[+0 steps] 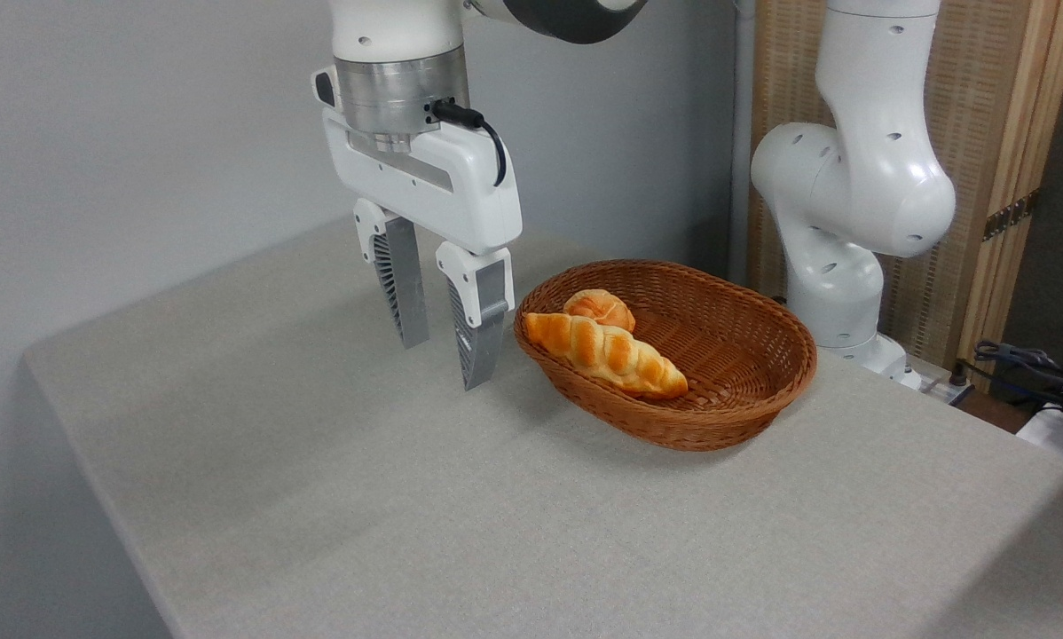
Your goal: Put bread into the basket
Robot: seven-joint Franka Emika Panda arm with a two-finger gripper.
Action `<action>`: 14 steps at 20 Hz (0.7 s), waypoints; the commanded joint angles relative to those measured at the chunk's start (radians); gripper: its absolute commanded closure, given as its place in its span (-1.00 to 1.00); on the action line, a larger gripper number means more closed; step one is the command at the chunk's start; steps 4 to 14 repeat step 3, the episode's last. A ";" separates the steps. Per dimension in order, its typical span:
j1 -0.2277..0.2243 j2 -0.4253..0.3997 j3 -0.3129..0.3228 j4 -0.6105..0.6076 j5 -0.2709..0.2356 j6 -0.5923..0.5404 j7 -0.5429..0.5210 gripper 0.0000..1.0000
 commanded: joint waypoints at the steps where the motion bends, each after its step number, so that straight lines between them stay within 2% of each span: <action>1: -0.004 0.014 0.005 0.020 -0.016 0.006 -0.020 -1.00; 3: -0.004 0.014 0.011 0.020 -0.033 0.006 -0.022 -1.00; 14: -0.004 0.014 0.011 0.020 -0.033 0.006 -0.022 -1.00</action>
